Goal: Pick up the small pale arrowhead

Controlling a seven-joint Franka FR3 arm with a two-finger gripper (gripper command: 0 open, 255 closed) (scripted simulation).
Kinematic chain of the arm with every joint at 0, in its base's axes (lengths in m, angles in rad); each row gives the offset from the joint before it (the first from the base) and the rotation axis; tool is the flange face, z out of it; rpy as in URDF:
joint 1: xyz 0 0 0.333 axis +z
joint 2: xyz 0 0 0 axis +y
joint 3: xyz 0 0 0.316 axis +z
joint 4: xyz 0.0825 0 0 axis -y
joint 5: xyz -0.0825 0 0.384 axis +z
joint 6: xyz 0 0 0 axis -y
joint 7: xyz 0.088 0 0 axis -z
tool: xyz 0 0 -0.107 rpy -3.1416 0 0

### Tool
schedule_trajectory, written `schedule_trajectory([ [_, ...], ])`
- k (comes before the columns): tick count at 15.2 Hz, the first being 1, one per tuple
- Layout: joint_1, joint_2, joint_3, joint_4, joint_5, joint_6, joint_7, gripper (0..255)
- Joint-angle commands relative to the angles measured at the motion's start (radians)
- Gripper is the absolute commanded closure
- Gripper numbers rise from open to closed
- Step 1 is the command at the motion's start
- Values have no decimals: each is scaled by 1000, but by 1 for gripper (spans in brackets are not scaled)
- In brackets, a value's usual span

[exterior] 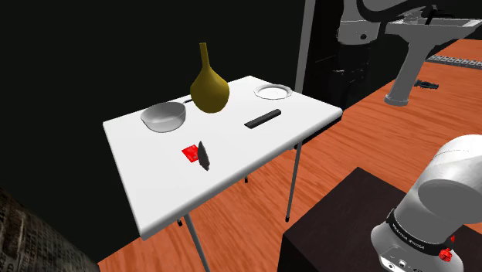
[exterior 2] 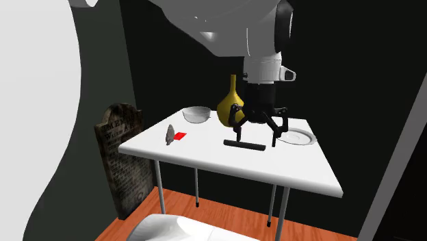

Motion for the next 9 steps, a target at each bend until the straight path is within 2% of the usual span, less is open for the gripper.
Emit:
schedule_trajectory([
  [1, 0, 0, 0, 0, 0, 0, 0, 0],
  [9, 75, -71, 152, -190, 118, 341, 173, 0],
])
